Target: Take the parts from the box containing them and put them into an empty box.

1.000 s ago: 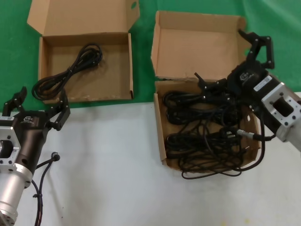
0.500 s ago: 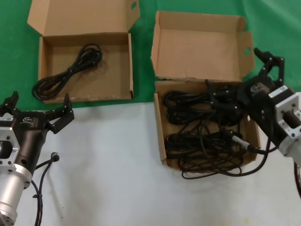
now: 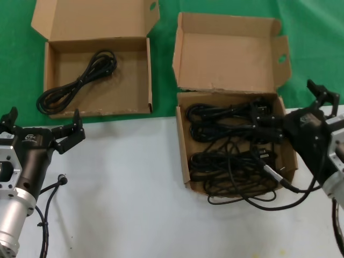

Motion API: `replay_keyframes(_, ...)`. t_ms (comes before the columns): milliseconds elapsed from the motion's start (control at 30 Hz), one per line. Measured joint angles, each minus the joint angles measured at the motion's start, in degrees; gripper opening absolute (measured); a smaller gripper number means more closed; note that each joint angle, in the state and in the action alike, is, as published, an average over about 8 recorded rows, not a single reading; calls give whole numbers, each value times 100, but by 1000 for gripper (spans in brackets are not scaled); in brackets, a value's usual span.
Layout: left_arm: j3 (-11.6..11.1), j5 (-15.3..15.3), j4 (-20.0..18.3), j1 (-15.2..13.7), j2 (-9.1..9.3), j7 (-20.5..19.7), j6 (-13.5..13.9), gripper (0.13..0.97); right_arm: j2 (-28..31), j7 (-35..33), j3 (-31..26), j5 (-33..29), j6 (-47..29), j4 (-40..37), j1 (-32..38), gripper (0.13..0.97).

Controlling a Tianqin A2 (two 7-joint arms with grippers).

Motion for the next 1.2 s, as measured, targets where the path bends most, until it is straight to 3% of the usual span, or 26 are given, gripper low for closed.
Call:
replay_keyframes(567,-7,-31,9,11,-1,13,-25,966,-261,265,235,510,489,-106,-531,966)
replay_keyframes(1200,-7,-33,10,12,-1,13,-26,966,-273,277,247,535,513,-112,-556,966)
